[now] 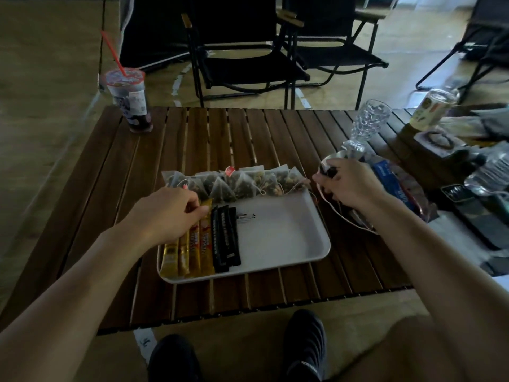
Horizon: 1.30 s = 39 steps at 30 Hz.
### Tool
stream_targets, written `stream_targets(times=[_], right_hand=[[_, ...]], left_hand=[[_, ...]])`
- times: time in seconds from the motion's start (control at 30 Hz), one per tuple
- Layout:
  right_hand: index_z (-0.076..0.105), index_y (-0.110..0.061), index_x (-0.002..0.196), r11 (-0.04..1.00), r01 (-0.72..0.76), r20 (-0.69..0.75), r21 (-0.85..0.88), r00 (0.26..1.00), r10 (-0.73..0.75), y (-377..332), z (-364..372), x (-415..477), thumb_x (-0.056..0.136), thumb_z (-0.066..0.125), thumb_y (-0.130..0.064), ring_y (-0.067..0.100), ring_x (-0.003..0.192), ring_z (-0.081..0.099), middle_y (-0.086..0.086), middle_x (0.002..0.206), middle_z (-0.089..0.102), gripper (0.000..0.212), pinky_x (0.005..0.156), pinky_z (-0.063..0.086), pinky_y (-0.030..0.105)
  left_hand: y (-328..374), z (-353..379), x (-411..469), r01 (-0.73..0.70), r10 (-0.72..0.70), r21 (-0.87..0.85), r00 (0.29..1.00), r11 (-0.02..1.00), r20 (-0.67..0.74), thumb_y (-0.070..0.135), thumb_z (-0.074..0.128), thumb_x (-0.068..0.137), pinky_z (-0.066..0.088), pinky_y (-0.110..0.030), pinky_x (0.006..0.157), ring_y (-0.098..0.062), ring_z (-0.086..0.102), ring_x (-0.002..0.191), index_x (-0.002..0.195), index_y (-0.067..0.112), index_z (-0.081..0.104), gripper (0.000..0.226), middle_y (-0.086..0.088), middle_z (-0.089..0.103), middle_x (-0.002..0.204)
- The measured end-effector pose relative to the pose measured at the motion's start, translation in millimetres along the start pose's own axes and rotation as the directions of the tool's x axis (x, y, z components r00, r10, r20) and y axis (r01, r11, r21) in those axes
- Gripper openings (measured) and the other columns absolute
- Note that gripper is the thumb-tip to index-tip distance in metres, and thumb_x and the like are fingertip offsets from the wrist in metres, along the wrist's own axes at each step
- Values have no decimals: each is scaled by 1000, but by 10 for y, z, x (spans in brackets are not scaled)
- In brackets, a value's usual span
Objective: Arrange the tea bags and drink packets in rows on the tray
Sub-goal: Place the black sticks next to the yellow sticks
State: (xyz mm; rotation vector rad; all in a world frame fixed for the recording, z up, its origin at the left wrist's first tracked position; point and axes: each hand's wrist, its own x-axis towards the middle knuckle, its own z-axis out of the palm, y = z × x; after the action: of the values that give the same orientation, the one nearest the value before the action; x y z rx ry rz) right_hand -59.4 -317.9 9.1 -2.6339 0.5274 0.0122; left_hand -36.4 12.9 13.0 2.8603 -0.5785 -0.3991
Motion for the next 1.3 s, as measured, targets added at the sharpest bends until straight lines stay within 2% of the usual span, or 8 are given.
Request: stream_targets(times=[0.17,0.3,0.6,0.87,1.0,1.13,1.23,1.3], right_hand=[[72,-24,108,992,-81,5,-101,997,81,269,-22,118,82,70,-53,24,91,68,2,104,71,40,80,59,45],[74,-16,90,971,-101,45,-215,993,113,251,27,146,80,71,-53,23,80,66,5,86,69,38,71,58,38],[69,-11,110,961,-181,-34,-211,983,178,181,42,161,84,70,-37,31,98,64,13,107,67,37,70,47,33],[73,-3,100,986,-129,80,-109,987,138,212,-29,133,85,73,-25,25,74,68,6,74,62,26,77,60,46],[69,-4,109,971,-177,134,160,978,157,277,-87,141,90,69,-17,22,76,68,9,85,65,24,67,61,34],[66,-5,104,843,-202,210,498,972,109,338,-228,90,96,61,-10,6,52,62,6,68,67,11,48,51,17],[67,-4,107,773,-237,353,588,935,18,274,-239,28,95,61,-18,22,83,68,18,101,73,19,80,57,39],[65,-1,114,755,-267,464,598,884,-56,122,-221,-63,95,59,-22,28,95,66,20,110,71,28,88,54,45]], left_hand=[[55,38,46,-17,17,14,1000,1000,10,52,44,96,47,-25,62,-7,60,70,86,31,58,27,7,61,78],[99,75,82,-29,30,35,999,999,-21,52,44,96,40,-22,56,-5,58,66,80,33,56,28,6,60,74],[81,99,97,-25,26,39,999,999,-21,51,45,96,41,-21,56,-4,59,66,80,34,56,26,7,61,74],[23,81,64,-30,30,4,999,1000,-18,51,46,96,48,-25,60,-7,61,67,83,32,58,26,6,62,76],[-4,30,6,-30,29,-22,999,999,-19,50,46,96,48,-24,61,-6,60,68,85,31,59,26,7,62,77],[-59,5,-44,-26,25,-34,999,999,-31,51,46,96,43,-22,58,-3,59,66,86,31,59,26,8,61,75],[-76,-23,-79,-12,11,-55,1000,998,-26,50,46,96,52,-26,63,-4,60,65,89,28,61,27,7,62,74],[-80,-45,-95,-5,3,-68,1000,998,-27,50,47,96,54,-28,66,-4,61,65,90,28,62,27,6,63,76]])
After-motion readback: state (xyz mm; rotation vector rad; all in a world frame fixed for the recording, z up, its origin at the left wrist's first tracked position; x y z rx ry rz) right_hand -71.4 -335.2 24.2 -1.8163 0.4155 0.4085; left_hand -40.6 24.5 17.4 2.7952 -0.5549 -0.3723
